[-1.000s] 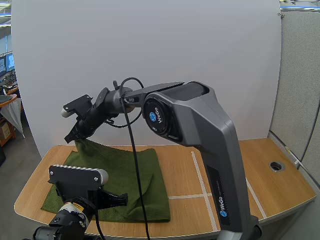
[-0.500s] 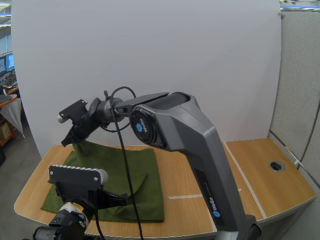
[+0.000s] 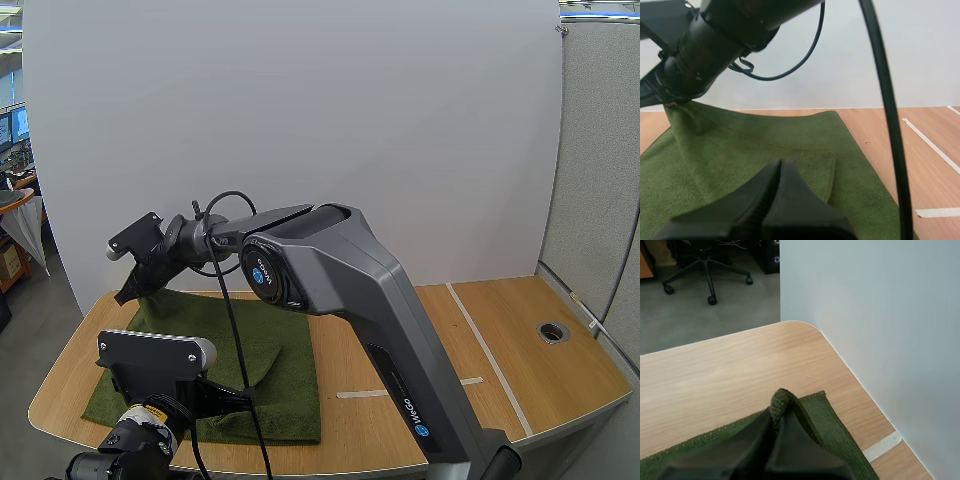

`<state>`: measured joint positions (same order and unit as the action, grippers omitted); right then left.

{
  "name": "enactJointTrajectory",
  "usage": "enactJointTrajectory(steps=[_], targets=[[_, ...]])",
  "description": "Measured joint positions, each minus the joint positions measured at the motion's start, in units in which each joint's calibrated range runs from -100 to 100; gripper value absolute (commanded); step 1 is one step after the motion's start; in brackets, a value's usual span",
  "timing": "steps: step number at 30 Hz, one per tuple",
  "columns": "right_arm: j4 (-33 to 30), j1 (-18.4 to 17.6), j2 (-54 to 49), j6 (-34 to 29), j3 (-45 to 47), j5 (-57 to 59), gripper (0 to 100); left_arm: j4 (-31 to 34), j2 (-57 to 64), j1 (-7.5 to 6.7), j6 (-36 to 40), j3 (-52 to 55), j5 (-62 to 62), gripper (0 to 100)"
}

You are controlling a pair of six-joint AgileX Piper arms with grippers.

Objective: Fold the towel

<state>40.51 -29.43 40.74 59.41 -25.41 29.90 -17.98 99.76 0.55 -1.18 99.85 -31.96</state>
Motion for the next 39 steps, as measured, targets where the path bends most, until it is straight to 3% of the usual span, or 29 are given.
enactJointTrajectory(steps=[19,28,30,34,36,39], targets=[[-4.0,-0.2,4.2,0.0,-0.1,-18.4,0,0.0,0.0,0.0,0.0,0.0,0.0,0],[-4.4,-0.2,4.4,0.0,-0.1,-21.5,0,0.0,0.0,0.0,0.0,0.0,0.0,0],[-4.4,-0.2,4.4,0.0,-0.1,-21.5,18,0.0,0.0,0.0,0.0,0.0,0.0,0],[-4.5,-0.2,4.4,0.0,-0.1,-21.5,76,0.0,0.0,0.0,0.0,0.0,0.0,0],[-4.5,-0.2,4.4,0.0,-0.1,-21.7,96,0.0,0.0,0.0,0.0,0.0,0.0,0],[-4.5,-0.2,4.1,0.0,-0.1,-20.6,100,0.0,0.0,0.0,0.0,0.0,0.0,0]])
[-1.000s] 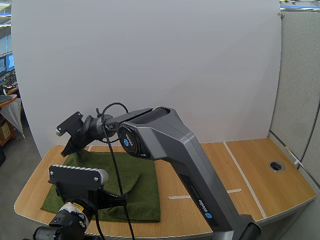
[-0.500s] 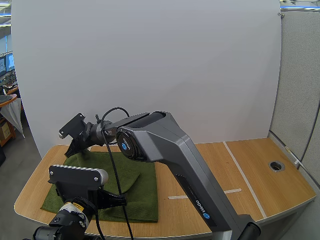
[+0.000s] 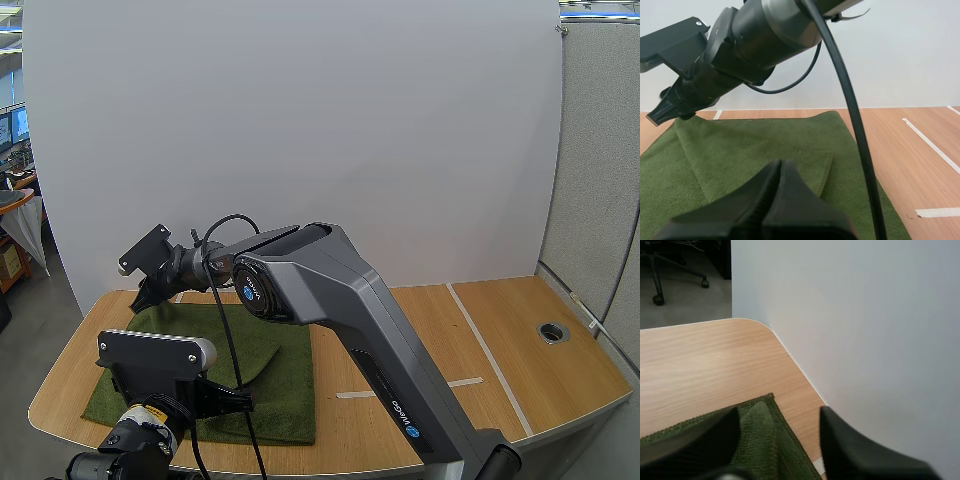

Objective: Fold the towel

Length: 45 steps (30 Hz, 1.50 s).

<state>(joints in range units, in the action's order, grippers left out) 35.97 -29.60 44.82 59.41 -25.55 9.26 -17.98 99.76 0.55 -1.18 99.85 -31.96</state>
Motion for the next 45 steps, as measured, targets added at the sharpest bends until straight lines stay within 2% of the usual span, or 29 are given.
enactJointTrajectory(steps=[8,17,23,25,26,33,40,45], targets=[[-0.8,0.0,-6.2,0.0,0.0,10.7,100,0.0,0.0,0.0,0.0,0.0,0.0,0],[-1.9,2.0,-19.2,-1.9,0.0,37.8,100,0.0,0.0,0.0,0.0,0.0,0.0,0],[-10.2,3.5,-26.7,-6.9,0.0,53.8,25,0.0,0.0,0.0,0.0,0.0,0.0,0],[-11.8,3.8,-28.1,-7.6,0.0,57.9,4,0.0,0.0,0.0,0.0,0.0,0.0,0],[-12.0,3.9,-28.5,-7.8,0.0,59.1,0,0.0,0.0,0.0,0.0,0.0,0.0,0],[-20.0,4.3,-34.1,-14.4,0.0,78.9,0,0.0,0.0,0.0,0.0,0.0,0.0,0],[-25.2,5.2,-40.0,-19.9,2.3,85.4,0,0.0,0.0,0.0,0.0,0.0,0.0,0],[-26.1,6.8,-51.4,-20.9,10.0,88.7,0,0.0,0.0,0.0,0.0,0.0,0.0,0]])
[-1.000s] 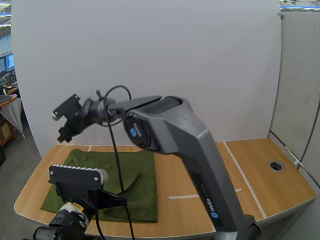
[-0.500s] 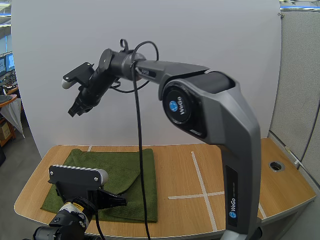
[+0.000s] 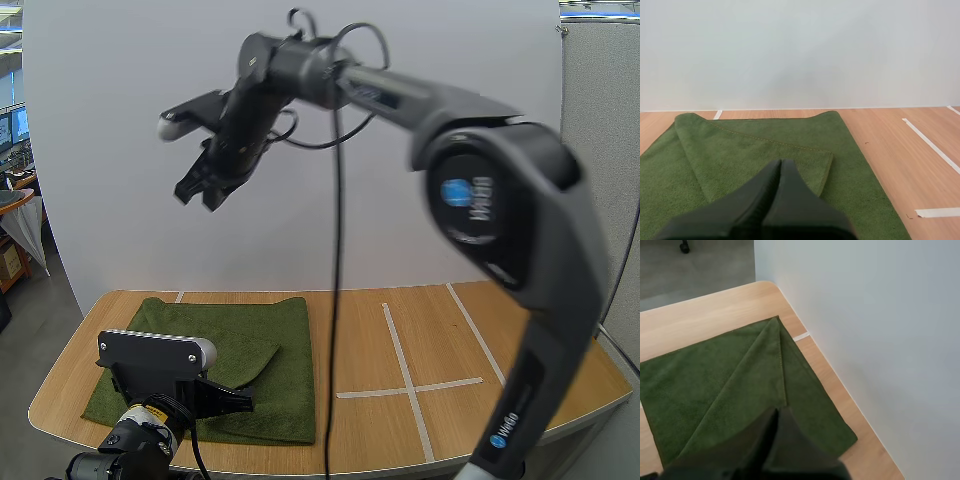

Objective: Fold the towel

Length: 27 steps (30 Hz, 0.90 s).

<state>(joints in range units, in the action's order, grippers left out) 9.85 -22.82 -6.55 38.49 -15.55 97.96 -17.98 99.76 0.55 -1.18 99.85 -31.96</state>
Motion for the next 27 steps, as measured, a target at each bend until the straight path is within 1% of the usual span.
enactJointTrajectory(steps=[1,5,10,18,19,20,21,22,24,27], targets=[[-0.5,0.3,-5.3,-0.2,2.8,0.3,0,0.0,0.0,0.0,0.0,0.0,0.0,0],[-2.0,0.4,-15.8,-0.5,10.5,1.5,0,0.0,0.0,0.0,0.0,0.0,0.0,0],[-1.7,0.4,-21.7,-0.5,16.5,1.7,0,0.0,0.0,0.0,0.0,0.0,0.0,0],[-1.2,0.4,-27.0,-0.5,21.6,1.5,0,0.0,0.0,0.0,0.0,0.0,0.0,0],[-0.8,0.4,-31.5,-0.5,26.3,1.5,0,0.0,0.0,0.0,0.0,0.0,0.4,0],[-0.8,0.4,-34.0,-0.5,28.1,1.5,0,-0.1,0.0,0.0,0.0,0.0,1.6,0],[-0.8,0.4,-37.7,-0.5,32.0,1.4,0,-0.1,0.0,0.0,0.0,0.0,3.3,0],[-0.8,0.4,-39.3,-0.5,33.7,1.6,0,-0.1,0.0,0.0,0.0,-0.3,7.0,0],[-0.8,0.4,-44.4,-0.5,37.4,2.0,0,-0.1,0.0,0.0,0.0,-10.1,10.8,0],[-1.5,0.4,-47.4,-1.2,39.2,2.0,0,0.4,0.1,0.0,-0.7,-14.0,12.3,0]])
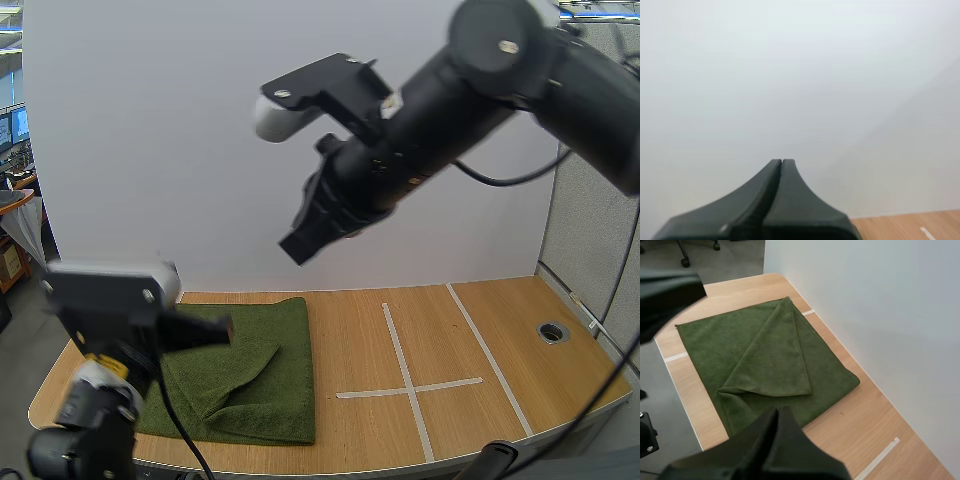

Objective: Fold the towel

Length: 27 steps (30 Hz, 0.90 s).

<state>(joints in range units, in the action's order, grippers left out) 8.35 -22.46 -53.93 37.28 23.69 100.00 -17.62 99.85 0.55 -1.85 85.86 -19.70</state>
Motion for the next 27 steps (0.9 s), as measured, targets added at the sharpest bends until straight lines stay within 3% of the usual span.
enactJointTrajectory(steps=[4,6,10,11,22,23,27], targets=[[-1.3,0.0,-3.5,-1.0,1.8,0.0,0,1.7,0.1,0.0,-1.5,-5.9,-1.1,0],[-1.6,0.0,-7.3,-1.5,2.7,0.0,0,3.8,0.2,0.0,-2.2,-15.2,-9.7,0],[-1.8,0.0,-11.0,-2.1,2.8,0.0,0,4.2,0.2,0.0,-2.2,-21.6,-21.2,0],[-1.9,0.0,-12.2,-2.4,2.8,0.0,0,4.2,0.2,0.0,-2.2,-24.6,-30.4,0],[-2.0,0.0,-22.3,-4.1,2.8,0.0,0,5.8,-0.9,0.0,-2.3,-28.9,-53.7,0],[-2.2,0.0,-27.4,-4.7,2.8,0.0,0,5.8,-4.1,0.0,-2.5,-29.0,-56.3,0],[-2.9,0.0,-29.3,-5.8,2.8,0.0,0,6.2,-17.5,0.0,-4.3,-29.1,-57.7,0]])
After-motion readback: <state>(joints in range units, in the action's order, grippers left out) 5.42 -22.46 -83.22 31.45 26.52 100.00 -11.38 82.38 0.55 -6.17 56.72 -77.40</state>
